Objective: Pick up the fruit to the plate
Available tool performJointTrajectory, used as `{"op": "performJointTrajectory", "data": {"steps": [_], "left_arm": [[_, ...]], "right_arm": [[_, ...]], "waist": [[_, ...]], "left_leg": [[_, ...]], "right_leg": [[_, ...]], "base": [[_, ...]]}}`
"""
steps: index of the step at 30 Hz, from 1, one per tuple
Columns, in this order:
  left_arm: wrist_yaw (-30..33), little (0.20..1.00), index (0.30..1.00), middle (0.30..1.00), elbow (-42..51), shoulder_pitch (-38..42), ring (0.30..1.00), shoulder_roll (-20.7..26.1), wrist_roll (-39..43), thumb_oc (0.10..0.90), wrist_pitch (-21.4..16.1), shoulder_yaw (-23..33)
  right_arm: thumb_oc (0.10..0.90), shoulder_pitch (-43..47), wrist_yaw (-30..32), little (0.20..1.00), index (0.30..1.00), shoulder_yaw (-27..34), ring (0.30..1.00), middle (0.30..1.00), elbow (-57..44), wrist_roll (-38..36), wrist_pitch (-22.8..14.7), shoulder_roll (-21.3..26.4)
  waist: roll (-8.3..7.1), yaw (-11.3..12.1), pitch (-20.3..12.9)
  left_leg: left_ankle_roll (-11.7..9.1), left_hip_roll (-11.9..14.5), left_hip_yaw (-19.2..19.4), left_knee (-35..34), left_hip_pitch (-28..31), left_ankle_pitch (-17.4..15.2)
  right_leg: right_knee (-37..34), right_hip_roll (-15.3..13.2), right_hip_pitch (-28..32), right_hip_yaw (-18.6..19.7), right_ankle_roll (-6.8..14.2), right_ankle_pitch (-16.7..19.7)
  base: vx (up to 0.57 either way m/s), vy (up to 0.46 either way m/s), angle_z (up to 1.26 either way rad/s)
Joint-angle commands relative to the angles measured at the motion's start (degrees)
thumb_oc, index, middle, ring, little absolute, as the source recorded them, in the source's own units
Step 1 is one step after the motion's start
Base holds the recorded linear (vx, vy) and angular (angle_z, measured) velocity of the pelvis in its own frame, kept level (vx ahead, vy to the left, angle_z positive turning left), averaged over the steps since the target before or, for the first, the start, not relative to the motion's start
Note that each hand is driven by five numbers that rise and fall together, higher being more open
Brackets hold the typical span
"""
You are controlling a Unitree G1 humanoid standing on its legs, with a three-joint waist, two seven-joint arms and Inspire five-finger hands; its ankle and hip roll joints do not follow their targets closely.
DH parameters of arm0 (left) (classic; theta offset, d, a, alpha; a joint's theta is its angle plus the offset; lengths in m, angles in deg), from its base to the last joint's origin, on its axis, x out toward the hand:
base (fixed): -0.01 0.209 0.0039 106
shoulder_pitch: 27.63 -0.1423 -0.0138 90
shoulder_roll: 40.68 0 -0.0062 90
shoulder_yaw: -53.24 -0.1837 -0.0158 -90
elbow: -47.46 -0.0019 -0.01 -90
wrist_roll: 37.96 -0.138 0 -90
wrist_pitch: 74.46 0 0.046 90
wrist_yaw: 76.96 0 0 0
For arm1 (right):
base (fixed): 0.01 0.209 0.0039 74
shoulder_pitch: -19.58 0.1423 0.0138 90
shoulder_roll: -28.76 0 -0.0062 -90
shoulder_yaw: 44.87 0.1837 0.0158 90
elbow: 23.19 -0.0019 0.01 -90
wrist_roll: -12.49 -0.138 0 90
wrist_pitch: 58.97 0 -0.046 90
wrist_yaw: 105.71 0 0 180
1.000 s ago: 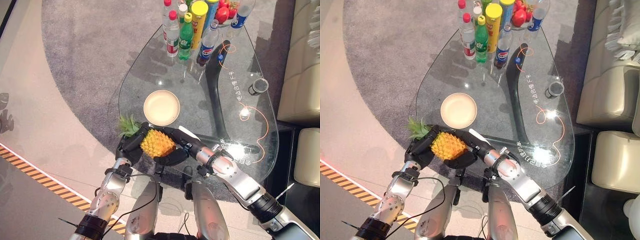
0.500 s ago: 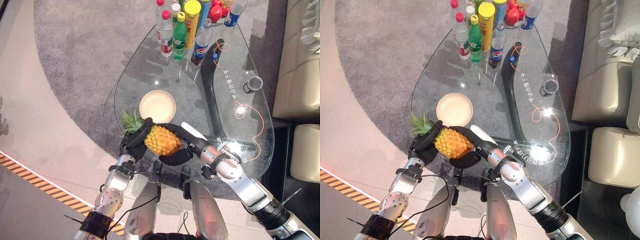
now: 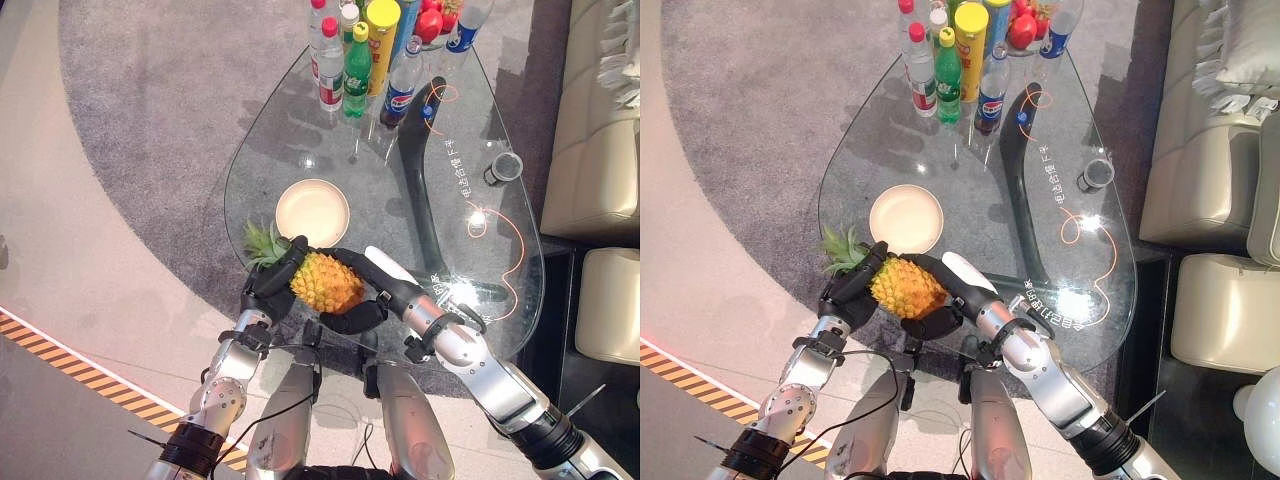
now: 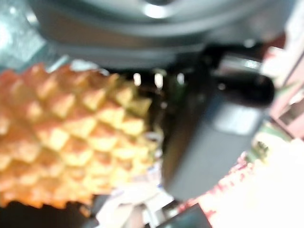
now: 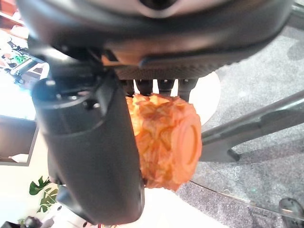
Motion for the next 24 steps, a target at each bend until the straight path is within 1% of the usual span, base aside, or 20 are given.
{"op": "performJointTrajectory", "data": {"steps": [1, 4, 8, 13, 15, 19, 23, 24], "left_arm": [[-4.27, 0.2, 0.3, 0.3, 11.25, -4.68, 0.3, 1.62, 0.41, 0.1, -0.62, 4.95], [-4.11, 0.2, 0.3, 0.3, 11.84, -5.0, 0.3, 1.95, 0.55, 0.1, -0.32, 5.26], [-4.32, 0.2, 0.3, 0.3, 11.65, -5.11, 0.3, 2.35, 0.78, 0.1, -0.3, 5.54], [-4.66, 0.2, 0.3, 0.3, 11.5, -5.6, 0.3, 2.57, 0.69, 0.1, -0.31, 5.87], [-4.69, 0.2, 0.3, 0.3, 11.64, -5.78, 0.3, 2.62, 0.65, 0.1, -0.19, 6.23], [-4.83, 0.2, 0.3, 0.3, 11.82, -6.05, 0.3, 2.83, 0.71, 0.1, -0.1, 6.56], [-4.73, 0.2, 0.3, 0.3, 12.07, -6.29, 0.3, 2.85, 0.69, 0.1, -0.21, 6.63], [-4.92, 0.2, 0.3, 0.3, 11.77, -6.31, 0.3, 2.65, 0.49, 0.1, -0.25, 6.67]], "right_arm": [[0.8, 2.32, 11.03, 0.9, 0.9, 13.56, 0.9, 0.9, -3.67, 13.16, 0.25, 7.61], [0.8, 1.89, 11.76, 0.9, 0.9, 14.4, 0.9, 0.9, -3.81, 14.51, 0.84, 8.39], [0.8, 1.66, 14.07, 0.9, 0.9, 15.27, 0.9, 0.9, -3.33, 14.59, 1.08, 9.13], [0.8, 0.84, 16.09, 0.9, 0.9, 16.49, 0.9, 0.9, -2.73, 13.66, 1.72, 9.4], [0.8, 0.26, 17.23, 0.9, 0.9, 17.25, 0.9, 0.9, -2.59, 12.88, 2.52, 9.51], [0.8, -0.79, 20.36, 0.9, 0.9, 18.22, 0.9, 0.9, -1.52, 11.88, 3.73, 9.29], [0.8, -1.95, 24.53, 0.9, 0.9, 19.33, 0.9, 0.9, -0.98, 9.26, 3.89, 8.39], [0.8, -2.28, 26.38, 0.9, 0.9, 19.6, 0.9, 0.9, -0.48, 9.08, 3.97, 7.64]], "waist": [[-0.89, -1.26, -1.64], [-0.95, -1.22, -1.64], [-1.04, -1.13, -1.64], [-1.14, -1.12, -1.64], [-1.22, -1.11, -1.64], [-1.28, -1.09, -1.64], [-1.26, -1.16, -1.64], [-1.21, -1.21, -1.64]], "left_leg": [[2.32, -2.37, 2.66, 7.18, 0.32, -5.93], [2.33, -2.29, 2.78, 7.08, 0.36, -5.95], [2.37, -2.21, 2.85, 6.87, 0.41, -5.96], [2.33, -2.12, 2.98, 6.79, 0.61, -6.04], [2.34, -2.06, 3.02, 6.62, 0.73, -6.03], [2.36, -2.03, 2.98, 6.67, 0.73, -6.12], [2.33, -1.91, 3.01, 6.65, 0.76, -6.16], [2.3, -1.93, 2.98, 6.7, 0.79, -6.2]], "right_leg": [[-7.33, -0.06, 5.08, 1.42, 2.58, 5.2], [-7.46, -0.07, 5.16, 1.42, 2.65, 5.22], [-7.66, -0.06, 5.21, 1.32, 2.73, 5.3], [-8.03, -0.08, 5.65, 1.36, 2.85, 5.34], [-8.13, -0.07, 5.75, 1.34, 2.85, 5.35], [-8.17, -0.02, 5.85, 1.28, 2.84, 5.28], [-8.17, 0.07, 5.89, 1.33, 2.83, 5.22], [-8.17, 0.09, 5.95, 1.36, 2.8, 5.18]], "base": [[0.0, 0.0, 0.0], [0.0, 0.0, 0.0], [0.0, 0.0, 0.0], [0.0, 0.0, 0.0], [0.0, 0.0, 0.0], [0.0, 0.0, 0.0], [0.0, 0.0, 0.0], [0.0, 0.0, 0.0]]}}
